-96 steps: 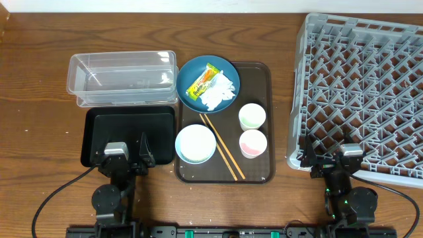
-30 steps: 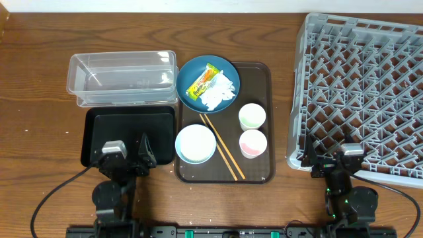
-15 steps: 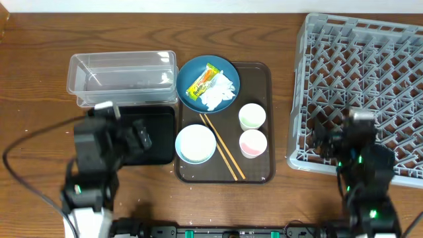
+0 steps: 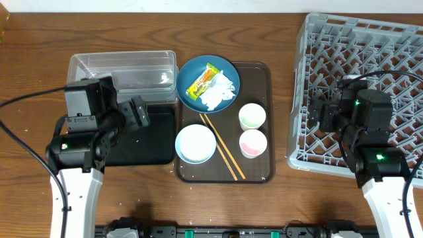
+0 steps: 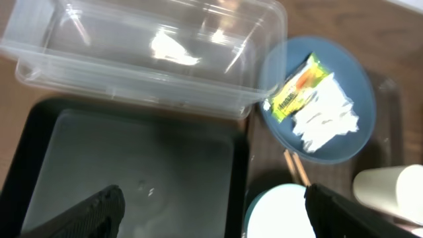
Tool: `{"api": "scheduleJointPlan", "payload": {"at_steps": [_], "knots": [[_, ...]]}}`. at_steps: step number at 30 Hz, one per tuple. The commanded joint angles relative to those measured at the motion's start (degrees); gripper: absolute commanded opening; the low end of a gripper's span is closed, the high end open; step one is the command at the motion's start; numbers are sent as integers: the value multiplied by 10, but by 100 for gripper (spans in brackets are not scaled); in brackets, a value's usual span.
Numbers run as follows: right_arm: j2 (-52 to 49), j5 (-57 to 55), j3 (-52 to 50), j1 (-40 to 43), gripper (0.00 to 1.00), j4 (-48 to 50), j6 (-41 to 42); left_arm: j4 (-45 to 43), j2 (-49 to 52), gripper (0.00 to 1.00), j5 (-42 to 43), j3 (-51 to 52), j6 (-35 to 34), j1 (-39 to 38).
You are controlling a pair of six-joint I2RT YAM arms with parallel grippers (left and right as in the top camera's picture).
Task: Sort waste into correct bins and load items into the dishwasher rack
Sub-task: 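Reach the left gripper to the white tissue on the blue plate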
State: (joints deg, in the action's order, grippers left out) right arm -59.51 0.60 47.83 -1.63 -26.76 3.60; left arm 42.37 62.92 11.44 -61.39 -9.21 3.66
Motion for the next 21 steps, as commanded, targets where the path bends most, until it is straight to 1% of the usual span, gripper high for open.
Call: {"api": "scheduleJointPlan", "payload": {"at_steps": [1,3,10,16,21], "knots": [[1,-4,13,-4,99,11,-5,-30,29,88,18,-31,4,-22],[1,-4,13,-4,99,16,-5,-44,61,89,18,-56,12,-43],[1,-4,13,-4,99,14,-5,-83,223,89,14,-153,80,-135],[1,-4,13,-4,99,11,-5,-162,345,89,14,-164,148,-209],[1,-4,13,-4,99,6,-5,-207,437,89,14,-164,174,-247]]}}
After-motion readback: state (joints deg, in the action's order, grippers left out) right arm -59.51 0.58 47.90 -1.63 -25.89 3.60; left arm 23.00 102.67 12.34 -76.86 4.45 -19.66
